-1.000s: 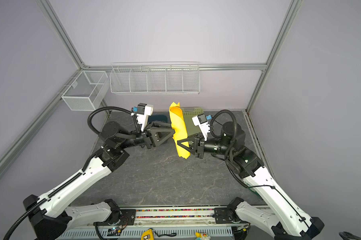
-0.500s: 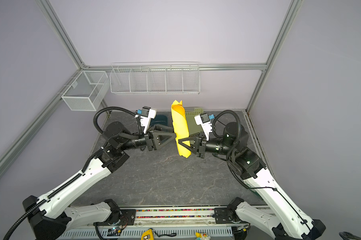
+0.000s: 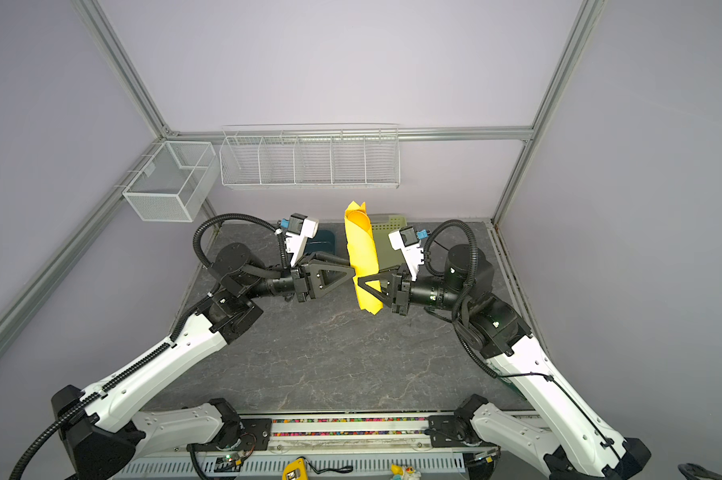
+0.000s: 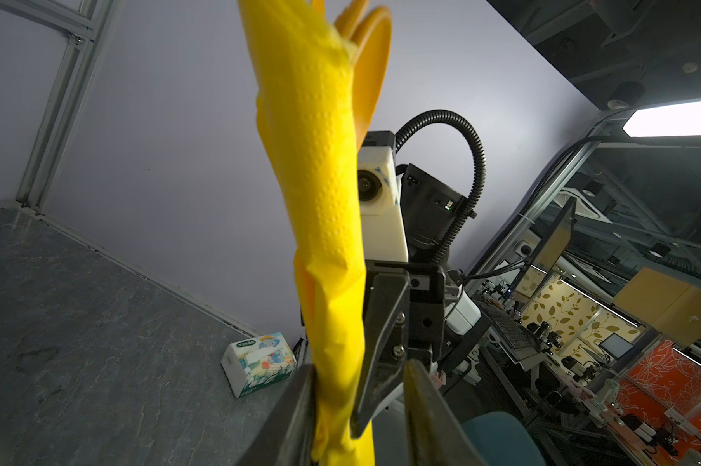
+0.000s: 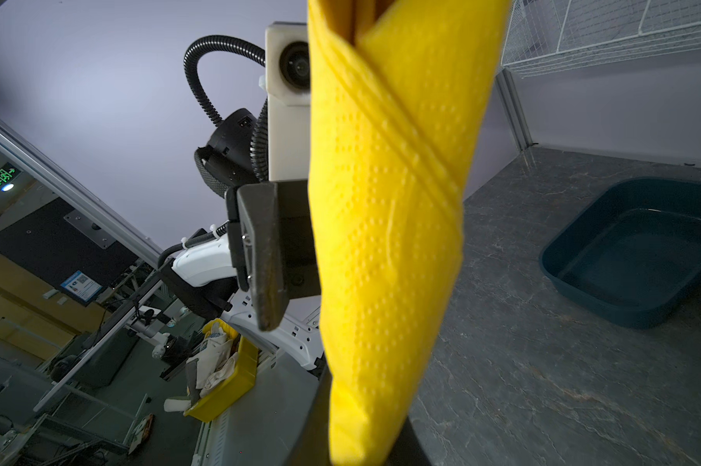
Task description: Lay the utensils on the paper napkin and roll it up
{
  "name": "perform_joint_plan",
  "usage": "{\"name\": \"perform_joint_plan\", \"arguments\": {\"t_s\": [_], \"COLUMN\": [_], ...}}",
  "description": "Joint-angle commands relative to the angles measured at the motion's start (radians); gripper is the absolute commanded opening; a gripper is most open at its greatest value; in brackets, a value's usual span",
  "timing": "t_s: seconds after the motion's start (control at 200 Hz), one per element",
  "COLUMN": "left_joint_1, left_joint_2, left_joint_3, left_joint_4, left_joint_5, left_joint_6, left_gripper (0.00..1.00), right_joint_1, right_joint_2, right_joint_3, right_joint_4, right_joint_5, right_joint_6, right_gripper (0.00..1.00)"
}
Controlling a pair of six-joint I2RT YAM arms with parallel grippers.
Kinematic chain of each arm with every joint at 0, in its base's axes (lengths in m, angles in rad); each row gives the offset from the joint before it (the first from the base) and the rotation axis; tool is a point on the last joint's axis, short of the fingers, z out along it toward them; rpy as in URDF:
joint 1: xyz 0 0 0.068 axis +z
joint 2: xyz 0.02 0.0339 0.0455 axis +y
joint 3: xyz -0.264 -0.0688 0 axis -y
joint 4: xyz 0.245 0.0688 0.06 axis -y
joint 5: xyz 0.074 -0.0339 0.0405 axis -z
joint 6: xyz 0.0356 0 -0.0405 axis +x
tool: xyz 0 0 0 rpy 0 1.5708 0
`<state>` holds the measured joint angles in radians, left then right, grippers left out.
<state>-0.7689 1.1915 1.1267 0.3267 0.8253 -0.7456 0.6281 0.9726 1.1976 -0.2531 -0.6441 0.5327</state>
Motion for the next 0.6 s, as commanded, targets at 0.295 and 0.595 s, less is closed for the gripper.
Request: {"name": "perform_joint_plan", "arguments": {"t_s": [0.295,0.595], "left_joint_1": [-0.014,-0.016], "left_joint_2": [0.020,0.021], "left_joint_3": [0.047,0.045], "left_joint_4": [-0.081,-0.069], "left_joint_5": [-0.017,-0.010], "left_joint_6": [0.067,0.070], "left_gripper": [0.26,0.01], "right_joint_1": [-0.006,-0.006], "right_joint_2": [-0.002,0.000], "right_joint_3": [-0.003,-0.004], "right_joint_4": [-0.021,-0.028], "right_joint_5": [0.030,0.033], "right_joint_6": [-0.031,-0.031], "right_gripper": [0.13,0.16]}}
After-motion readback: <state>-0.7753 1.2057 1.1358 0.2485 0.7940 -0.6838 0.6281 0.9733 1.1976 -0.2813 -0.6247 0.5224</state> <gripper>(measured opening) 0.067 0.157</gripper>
